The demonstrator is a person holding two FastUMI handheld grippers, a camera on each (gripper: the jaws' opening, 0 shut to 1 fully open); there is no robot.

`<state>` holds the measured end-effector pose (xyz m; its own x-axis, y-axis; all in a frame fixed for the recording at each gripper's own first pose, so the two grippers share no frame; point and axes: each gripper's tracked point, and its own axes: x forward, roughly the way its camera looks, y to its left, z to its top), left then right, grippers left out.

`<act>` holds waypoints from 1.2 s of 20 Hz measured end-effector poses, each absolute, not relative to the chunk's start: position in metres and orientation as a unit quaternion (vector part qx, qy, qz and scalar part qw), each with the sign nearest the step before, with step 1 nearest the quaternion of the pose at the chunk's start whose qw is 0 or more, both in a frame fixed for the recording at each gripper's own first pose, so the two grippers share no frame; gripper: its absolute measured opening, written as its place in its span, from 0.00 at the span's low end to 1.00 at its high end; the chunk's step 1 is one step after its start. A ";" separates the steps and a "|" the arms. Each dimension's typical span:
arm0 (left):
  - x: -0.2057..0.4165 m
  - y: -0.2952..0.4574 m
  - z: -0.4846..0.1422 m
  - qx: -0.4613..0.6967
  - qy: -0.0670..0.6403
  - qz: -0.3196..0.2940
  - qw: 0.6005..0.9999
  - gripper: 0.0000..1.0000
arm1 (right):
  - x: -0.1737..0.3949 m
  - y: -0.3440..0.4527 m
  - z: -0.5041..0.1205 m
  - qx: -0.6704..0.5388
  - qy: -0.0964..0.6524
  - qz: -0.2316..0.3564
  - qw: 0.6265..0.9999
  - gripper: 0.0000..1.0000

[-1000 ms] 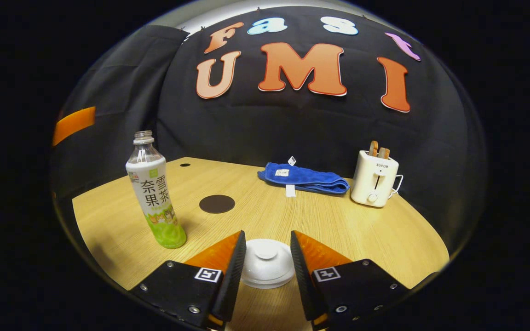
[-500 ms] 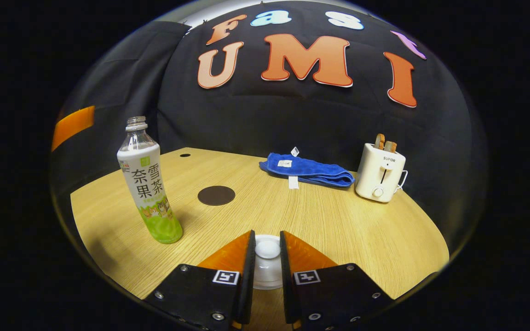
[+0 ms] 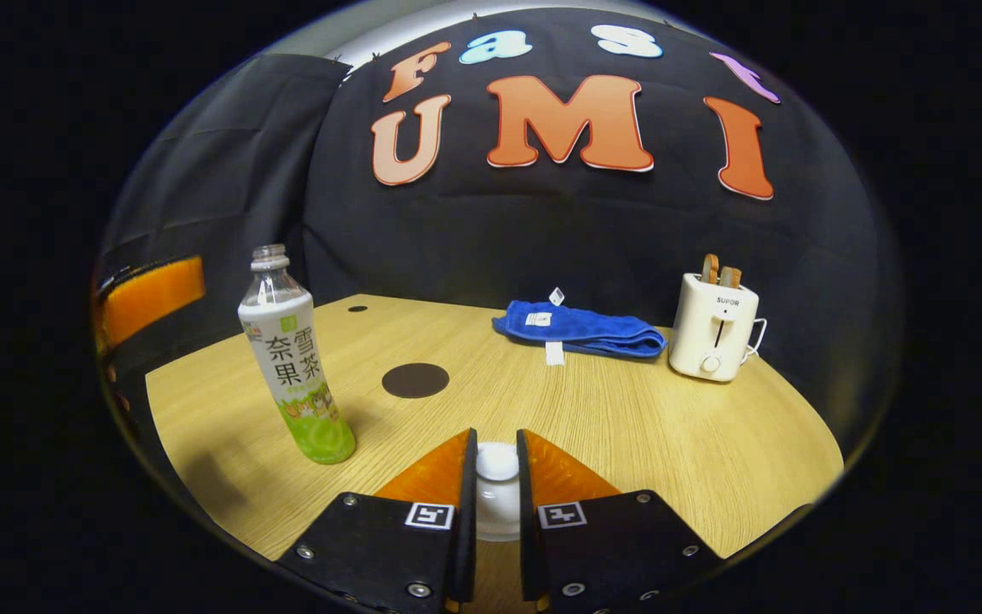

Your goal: Open the teacup lid with one hand, grasp the water bottle and pour water into the teacup with the other hand; after pouring, place the water bottle on the coaster and then close the teacup lid.

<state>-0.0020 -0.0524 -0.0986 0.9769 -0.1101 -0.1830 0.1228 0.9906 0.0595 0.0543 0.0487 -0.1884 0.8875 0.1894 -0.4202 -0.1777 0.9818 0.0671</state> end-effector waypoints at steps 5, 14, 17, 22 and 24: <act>0.000 -0.074 -0.130 0.011 0.121 -0.089 0.989 0.99 | 0.049 0.035 -0.165 0.021 0.193 0.082 0.978 0.22; 0.024 -0.093 -0.199 0.022 0.172 -0.101 0.980 1.00 | 0.036 0.004 -0.136 0.027 0.164 0.053 0.985 0.21; 0.032 -0.100 -0.209 0.037 0.172 -0.114 0.978 0.96 | 0.033 -0.004 -0.132 0.027 0.159 0.045 0.986 0.21; 0.039 -0.091 -0.231 0.034 0.198 -0.103 0.974 0.76 | 0.027 -0.010 -0.131 0.025 0.158 0.044 0.986 0.22; 0.043 -0.090 -0.229 0.025 0.200 -0.100 0.974 0.75 | 0.023 -0.014 -0.130 0.023 0.157 0.041 0.986 0.22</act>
<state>0.0425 -0.0896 -0.2295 0.8996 -0.1856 -0.3953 0.2056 0.9786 0.0084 0.0235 -0.0145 -0.1298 0.9474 0.0873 -0.3080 -0.0732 0.9957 0.0572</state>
